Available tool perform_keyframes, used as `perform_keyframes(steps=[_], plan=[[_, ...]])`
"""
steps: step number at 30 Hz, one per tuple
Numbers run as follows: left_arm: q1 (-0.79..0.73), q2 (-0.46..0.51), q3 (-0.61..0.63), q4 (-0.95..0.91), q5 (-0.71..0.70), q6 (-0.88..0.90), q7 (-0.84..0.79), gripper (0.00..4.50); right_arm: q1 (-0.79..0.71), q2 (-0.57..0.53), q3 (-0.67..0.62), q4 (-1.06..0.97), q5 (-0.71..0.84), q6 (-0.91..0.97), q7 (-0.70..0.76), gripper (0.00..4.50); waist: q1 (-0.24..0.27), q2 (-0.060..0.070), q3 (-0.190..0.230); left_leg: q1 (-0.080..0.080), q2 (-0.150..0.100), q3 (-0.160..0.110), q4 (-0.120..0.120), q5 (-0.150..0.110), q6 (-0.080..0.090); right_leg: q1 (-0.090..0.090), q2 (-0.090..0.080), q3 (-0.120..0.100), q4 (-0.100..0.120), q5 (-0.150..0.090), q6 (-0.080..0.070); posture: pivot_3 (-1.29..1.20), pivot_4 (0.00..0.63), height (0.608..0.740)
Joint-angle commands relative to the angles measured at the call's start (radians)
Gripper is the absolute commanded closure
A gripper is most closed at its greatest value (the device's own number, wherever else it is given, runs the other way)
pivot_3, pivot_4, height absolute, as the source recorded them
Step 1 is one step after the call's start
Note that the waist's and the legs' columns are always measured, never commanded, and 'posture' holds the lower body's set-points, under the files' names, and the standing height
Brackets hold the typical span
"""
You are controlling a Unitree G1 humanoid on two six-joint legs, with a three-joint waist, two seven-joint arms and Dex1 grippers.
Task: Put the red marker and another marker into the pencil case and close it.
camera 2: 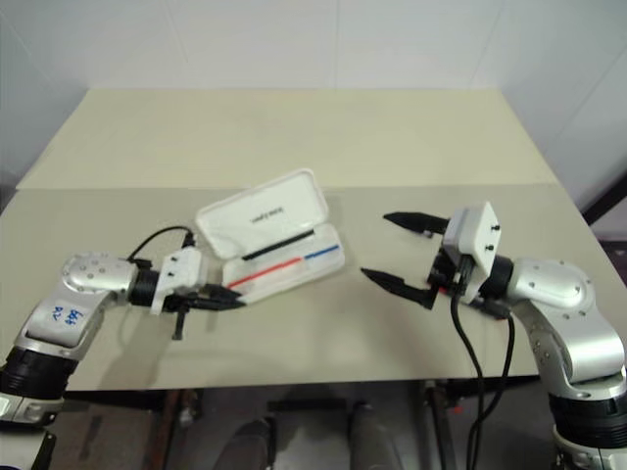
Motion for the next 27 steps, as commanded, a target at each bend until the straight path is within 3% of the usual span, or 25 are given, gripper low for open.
perform_keyframes(steps=[1, 9, 14, 22, 27], plan=[[-0.007, 0.015, -0.007, 0.002, 0.001, -0.078, -0.063, 4.47, 0.023, -0.019, -0.044, -0.041, 0.026, 0.007, -0.001, 0.0, 0.0, 0.0, 0.0, 0.0, 0.0, 0.0, 0.0, 0.0, 0.0, 0.0, 0.0, 0.0, 0.0, 0.0, 0.0, 0.0, 0.15, 0.74], [-0.071, -0.021, -0.086, 0.115, 0.055, -0.215, -0.144, 4.47, 0.053, -0.023, -0.057, -0.09, 0.045, 0.032, -0.027, 0.0, 0.004, 0.0, 0.0, 0.0, 0.0, 0.0, 0.001, 0.0, 0.0, 0.0, 0.0, 0.0, 0.001, 0.0, 0.0, 0.0, 0.15, 0.74], [-0.14, -0.072, -0.113, 0.15, 0.089, -0.166, -0.119, 4.47, 0.057, -0.02, -0.061, -0.101, 0.046, 0.039, -0.037, 0.0, 0.021, 0.0, 0.0, 0.0, 0.0, 0.0, 0.004, 0.0, 0.0, 0.001, 0.0, 0.0, 0.001, 0.0, 0.0, 0.0, 0.15, 0.74], [-0.123, -0.091, -0.116, 0.068, 0.087, -0.071, -0.099, 4.47, 0.062, -0.011, -0.06, -0.11, 0.044, 0.035, -0.054, 0.0, 0.026, 0.0, 0.0, 0.0, 0.0, 0.0, 0.006, 0.0, 0.0, 0.001, 0.0, 0.0, 0.002, 0.0, 0.0, 0.0, 0.15, 0.74], [-0.128, -0.093, -0.117, 0.058, 0.091, -0.069, -0.092, 3.03, 0.052, -0.005, -0.05, -0.105, 0.041, 0.031, -0.058, 0.0, 0.023, 0.0, 0.0, 0.0, 0.0, 0.0, 0.005, 0.0, 0.0, 0.001, 0.0, 0.0, 0.002, 0.0, 0.0, 0.0, 0.15, 0.74]])
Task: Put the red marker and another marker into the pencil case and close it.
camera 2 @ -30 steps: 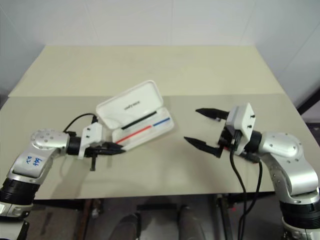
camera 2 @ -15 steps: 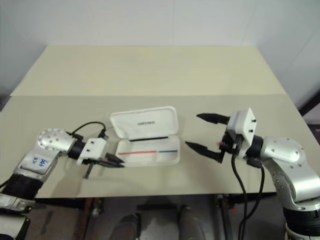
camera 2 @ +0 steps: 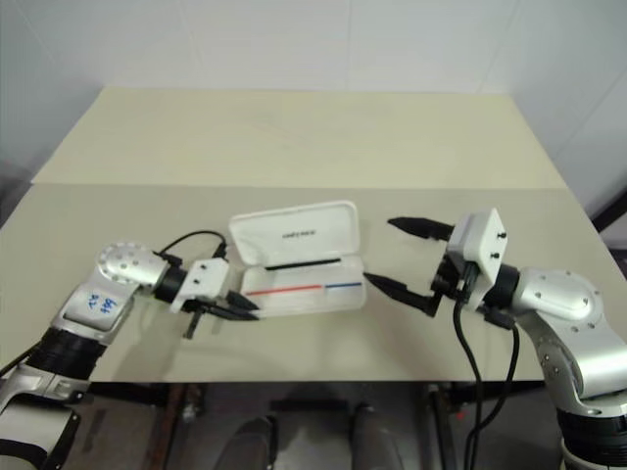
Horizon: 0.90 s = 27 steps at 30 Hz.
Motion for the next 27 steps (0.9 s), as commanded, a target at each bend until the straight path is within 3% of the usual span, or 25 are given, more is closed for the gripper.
perform_keyframes(steps=[1, 6, 16, 20, 27], plan=[[-0.006, -0.004, 0.004, -0.03, 0.0, -0.009, 0.013, 2.71, -0.013, 0.002, -0.011, -0.028, 0.015, -0.008, -0.008, 0.0, 0.0, 0.0, 0.0, 0.0, 0.0, 0.0, 0.0, 0.0, 0.0, 0.0, 0.0, 0.0, 0.0, 0.0, 0.0, 0.0, 0.15, 0.74], [-0.014, -0.014, 0.019, -0.052, -0.025, -0.006, 0.013, 1.06, -0.021, 0.009, -0.003, -0.02, 0.011, -0.012, -0.008, 0.0, -0.003, 0.0, 0.0, 0.0, 0.0, 0.0, -0.001, 0.0, 0.0, 0.0, 0.0, 0.0, 0.0, 0.0, 0.0, 0.0, 0.15, 0.74], [0.042, 0.031, 0.115, -0.172, -0.143, 0.078, 0.01, 1.06, -0.007, 0.018, 0.007, 0.017, 0.014, -0.013, 0.01, 0.0, -0.005, 0.0, 0.0, 0.0, 0.0, 0.0, -0.001, 0.0, 0.0, 0.0, 0.0, 0.0, 0.0, 0.0, 0.0, 0.0, 0.15, 0.74], [0.103, 0.06, 0.2, -0.202, -0.204, 0.05, 0.009, 0.05, 0.009, 0.01, -0.011, 0.056, 0.019, -0.013, 0.024, 0.0, -0.008, 0.0, 0.0, 0.0, 0.0, 0.0, -0.001, 0.0, 0.0, 0.0, 0.0, 0.0, 0.0, 0.0, 0.0, 0.0, 0.15, 0.74], [0.209, 0.06, 0.368, -0.306, -0.411, 0.134, 0.031, 0.05, 0.102, -0.071, -0.089, 0.132, 0.013, 0.004, 0.086, 0.0, 0.0, 0.0, 0.0, 0.0, 0.0, 0.0, 0.0, -0.001, 0.001, 0.0, 0.0, 0.0, 0.0, 0.0, 0.0, 0.0, 0.15, 0.74]])
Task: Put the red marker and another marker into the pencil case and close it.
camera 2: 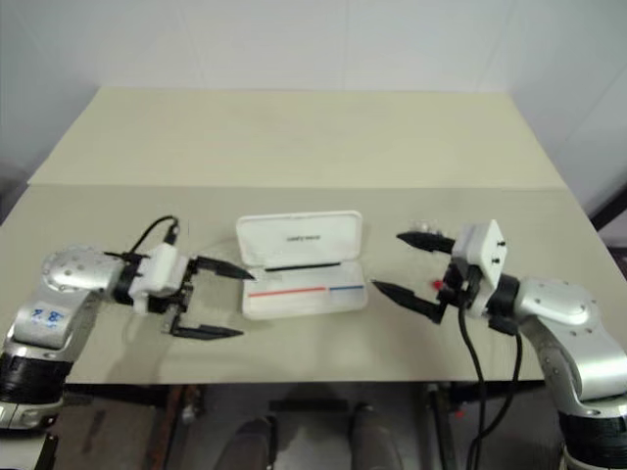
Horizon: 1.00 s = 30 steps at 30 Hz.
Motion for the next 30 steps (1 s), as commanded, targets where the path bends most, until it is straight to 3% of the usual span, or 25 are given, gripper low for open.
perform_keyframes(steps=[1, 11, 26, 30], plan=[[0.017, 0.013, 0.087, -0.058, -0.098, 0.043, 0.027, 0.05, 0.035, -0.045, -0.07, 0.034, 0.008, 0.003, 0.04, 0.0, -0.001, 0.0, 0.0, 0.0, 0.0, 0.0, 0.0, 0.0, 0.0, 0.0, 0.0, 0.0, 0.0, 0.0, 0.0, 0.0, 0.15, 0.74], [0.019, 0.076, 0.178, -0.058, -0.205, 0.152, 0.033, 0.05, 0.097, -0.172, -0.104, 0.393, -0.118, -0.12, 0.197, 0.0, -0.011, 0.0, 0.0, 0.001, 0.0, 0.0, 0.002, 0.0, 0.0, 0.001, 0.0, 0.0, 0.0, 0.0, 0.0, 0.0, 0.15, 0.74], [-0.026, 0.076, 0.175, -0.022, -0.187, 0.122, 0.021, 0.05, -0.088, -0.17, -0.008, 0.834, -0.279, -0.313, 0.307, 0.0, -0.032, 0.0, 0.0, 0.001, 0.0, 0.0, 0.002, 0.0, 0.0, 0.001, 0.0, 0.0, 0.001, 0.0, 0.0, 0.0, 0.15, 0.74], [-0.03, 0.075, 0.168, -0.029, -0.187, 0.127, 0.028, 0.0, -0.12, -0.16, 0.017, 0.898, -0.297, -0.335, 0.329, 0.99, -0.032, 0.0, 0.0, 0.001, 0.0, 0.0, 0.002, 0.0, 0.0, 0.001, 0.0, 0.0, 0.001, 0.0, 0.0, 0.0, 0.15, 0.74]])
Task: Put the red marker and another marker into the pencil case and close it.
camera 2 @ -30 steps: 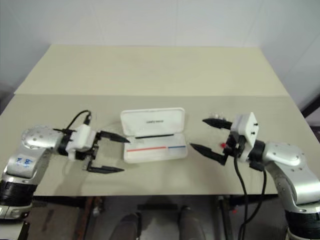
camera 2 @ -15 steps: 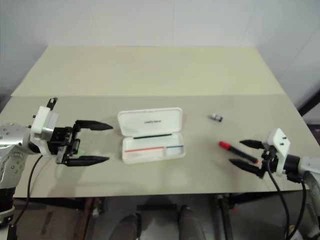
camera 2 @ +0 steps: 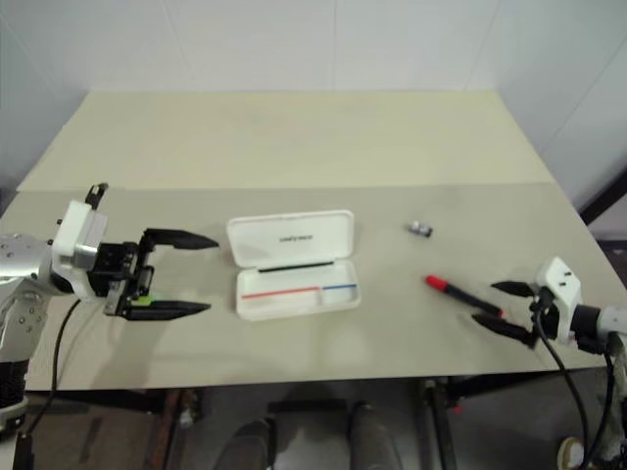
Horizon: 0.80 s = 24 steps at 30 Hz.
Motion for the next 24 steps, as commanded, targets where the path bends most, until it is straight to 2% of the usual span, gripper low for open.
perform_keyframes(steps=[1, 8, 14, 19, 24], plan=[[-0.013, 0.007, 0.011, -0.017, -0.008, -0.008, 0.011, 0.0, -0.02, 0.0, 0.008, 0.042, -0.012, -0.032, 0.025, 1.39, 0.0, 0.0, 0.0, 0.0, 0.0, 0.0, 0.0, 0.0, 0.0, 0.0, 0.0, 0.0, 0.0, 0.0, 0.0, 0.0, 0.15, 0.74], [-0.016, 0.007, 0.004, -0.015, 0.0, -0.012, 0.02, 0.0, -0.027, 0.02, 0.016, 0.024, 0.002, -0.035, 0.05, 3.84, 0.0, 0.0, 0.0, 0.0, 0.0, 0.0, 0.0, 0.0, 0.0, 0.0, 0.0, 0.0, 0.001, 0.0, 0.0, 0.0, 0.15, 0.74], [-0.016, 0.002, 0.002, 0.014, 0.024, -0.037, 0.03, 0.0, -0.034, 0.042, 0.024, -0.055, 0.004, -0.023, 0.042, 3.86, -0.007, 0.0, 0.0, 0.001, 0.0, 0.0, 0.002, 0.0, 0.0, 0.0, 0.0, 0.0, 0.003, 0.0, 0.0, 0.0, 0.15, 0.74], [0.021, 0.021, 0.027, 0.063, 0.058, -0.091, 0.013, 0.0, -0.058, 0.055, 0.051, -0.249, 0.04, 0.051, 0.031, 3.86, -0.018, 0.0, 0.0, 0.001, 0.0, 0.0, 0.003, 0.0, 0.0, 0.0, 0.0, 0.0, 0.003, 0.0, 0.0, 0.0, 0.15, 0.74], [0.101, 0.069, 0.071, 0.121, 0.093, -0.166, -0.031, 0.0, -0.145, 0.093, 0.143, -0.478, 0.072, 0.142, 0.037, 3.86, -0.031, 0.0, 0.0, 0.001, 0.0, 0.0, 0.002, 0.0, 0.0, 0.0, 0.0, 0.0, 0.004, 0.0, 0.0, 0.0, 0.15, 0.74]])
